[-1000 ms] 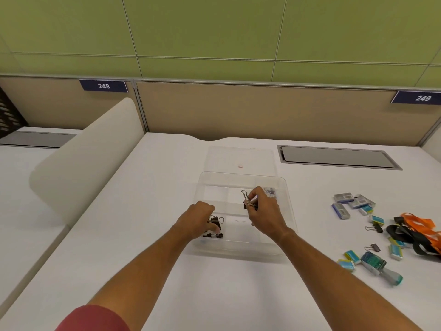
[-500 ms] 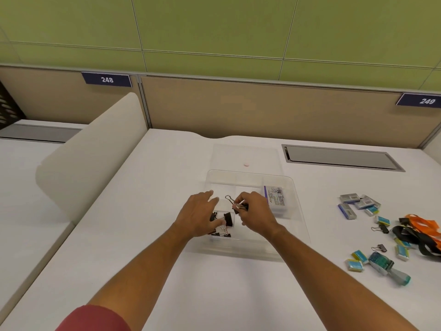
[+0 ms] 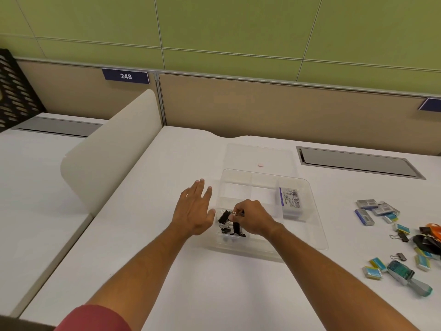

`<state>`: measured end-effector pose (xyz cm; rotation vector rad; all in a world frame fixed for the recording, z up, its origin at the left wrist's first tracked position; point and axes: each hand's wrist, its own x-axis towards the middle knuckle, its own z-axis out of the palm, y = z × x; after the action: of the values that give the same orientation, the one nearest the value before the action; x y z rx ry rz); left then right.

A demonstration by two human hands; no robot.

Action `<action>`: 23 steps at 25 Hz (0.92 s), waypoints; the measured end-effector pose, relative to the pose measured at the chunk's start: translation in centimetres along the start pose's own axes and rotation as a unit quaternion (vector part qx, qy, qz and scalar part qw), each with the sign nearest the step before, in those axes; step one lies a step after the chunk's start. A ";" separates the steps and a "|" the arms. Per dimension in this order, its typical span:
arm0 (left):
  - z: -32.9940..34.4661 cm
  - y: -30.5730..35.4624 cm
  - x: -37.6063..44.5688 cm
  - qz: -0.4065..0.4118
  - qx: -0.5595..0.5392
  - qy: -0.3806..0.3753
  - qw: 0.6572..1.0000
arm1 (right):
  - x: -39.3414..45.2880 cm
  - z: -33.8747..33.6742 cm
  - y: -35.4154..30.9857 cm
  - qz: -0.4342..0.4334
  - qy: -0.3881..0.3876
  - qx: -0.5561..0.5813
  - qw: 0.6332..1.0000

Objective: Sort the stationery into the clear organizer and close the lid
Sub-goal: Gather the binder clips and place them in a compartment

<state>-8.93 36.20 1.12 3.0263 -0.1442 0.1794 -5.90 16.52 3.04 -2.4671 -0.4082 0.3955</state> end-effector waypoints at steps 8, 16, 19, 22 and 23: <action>0.2 -0.1 0.3 0.002 -0.006 -0.008 1.000 | 0.5 -0.2 -0.5 -0.025 0.017 -0.017 0.999; 0.3 0.4 0.8 0.020 -0.017 -0.007 1.000 | -0.5 -0.5 0.4 -0.023 0.032 0.013 0.999; 0.2 1.1 1.1 0.029 -0.022 -0.009 0.999 | -1.5 -1.3 0.8 -0.035 0.063 -0.019 0.997; 0.1 2.2 1.4 0.047 -0.027 -0.010 0.998 | -2.6 -1.8 1.8 -0.047 0.106 -0.100 0.988; 0.1 2.7 1.5 0.053 -0.028 -0.013 0.998 | -2.9 -1.8 2.3 -0.043 0.115 -0.124 0.985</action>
<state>-7.67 33.42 1.45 2.9669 -0.3079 0.1429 -7.44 12.69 3.62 -2.6865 -0.4878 0.0211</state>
